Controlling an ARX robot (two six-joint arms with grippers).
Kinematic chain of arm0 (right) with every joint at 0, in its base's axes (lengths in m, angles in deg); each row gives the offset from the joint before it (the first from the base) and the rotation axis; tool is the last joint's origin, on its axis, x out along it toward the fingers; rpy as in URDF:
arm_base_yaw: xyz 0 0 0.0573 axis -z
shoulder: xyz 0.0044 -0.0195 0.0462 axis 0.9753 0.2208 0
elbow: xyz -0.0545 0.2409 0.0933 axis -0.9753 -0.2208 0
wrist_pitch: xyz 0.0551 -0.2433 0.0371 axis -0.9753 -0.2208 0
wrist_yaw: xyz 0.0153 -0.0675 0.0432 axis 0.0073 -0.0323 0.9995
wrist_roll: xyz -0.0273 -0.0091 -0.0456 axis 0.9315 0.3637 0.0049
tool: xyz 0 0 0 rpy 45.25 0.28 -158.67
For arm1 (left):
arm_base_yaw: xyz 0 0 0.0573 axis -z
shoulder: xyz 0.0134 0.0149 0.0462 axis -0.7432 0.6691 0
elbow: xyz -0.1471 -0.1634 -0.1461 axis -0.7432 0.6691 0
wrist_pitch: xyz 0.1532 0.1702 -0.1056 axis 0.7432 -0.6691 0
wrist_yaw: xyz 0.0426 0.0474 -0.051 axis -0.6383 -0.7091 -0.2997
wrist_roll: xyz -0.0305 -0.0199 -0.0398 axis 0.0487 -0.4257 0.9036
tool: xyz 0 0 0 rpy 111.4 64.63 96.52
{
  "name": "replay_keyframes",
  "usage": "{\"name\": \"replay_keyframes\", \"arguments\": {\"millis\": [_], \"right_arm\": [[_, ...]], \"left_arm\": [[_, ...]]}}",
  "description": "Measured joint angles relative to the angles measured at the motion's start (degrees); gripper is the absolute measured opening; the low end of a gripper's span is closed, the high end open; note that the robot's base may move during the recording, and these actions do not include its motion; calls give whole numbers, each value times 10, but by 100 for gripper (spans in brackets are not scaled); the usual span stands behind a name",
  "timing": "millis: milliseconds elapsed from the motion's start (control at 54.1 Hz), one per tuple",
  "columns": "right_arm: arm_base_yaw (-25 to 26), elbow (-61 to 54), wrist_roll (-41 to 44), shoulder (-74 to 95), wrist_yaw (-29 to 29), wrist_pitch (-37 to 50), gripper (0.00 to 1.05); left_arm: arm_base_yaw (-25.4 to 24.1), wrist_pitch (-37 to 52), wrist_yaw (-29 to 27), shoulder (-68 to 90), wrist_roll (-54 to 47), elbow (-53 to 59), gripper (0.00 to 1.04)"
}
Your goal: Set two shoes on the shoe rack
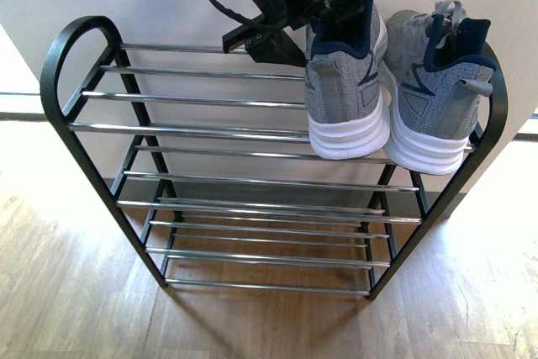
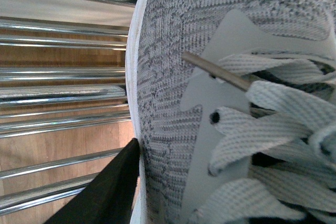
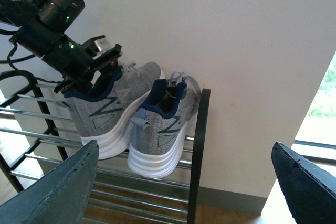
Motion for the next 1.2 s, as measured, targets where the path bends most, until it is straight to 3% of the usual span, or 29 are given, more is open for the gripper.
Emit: {"name": "replay_keyframes", "arguments": {"millis": [240,536,721,888,1202], "right_arm": [[0,0,0,0,0,0,96],[0,0,0,0,0,0,96],[0,0,0,0,0,0,96],[0,0,0,0,0,0,96],[0,0,0,0,0,0,96]], "left_arm": [[2,-3,9,-29,18,38,97],[-2,-16,32,-150,46,89,95],[-21,-14,5,-239,44,137,95],[-67,5,-91,-331,19,228,95],[-150,58,-214,-544,-16,466,95]]}}
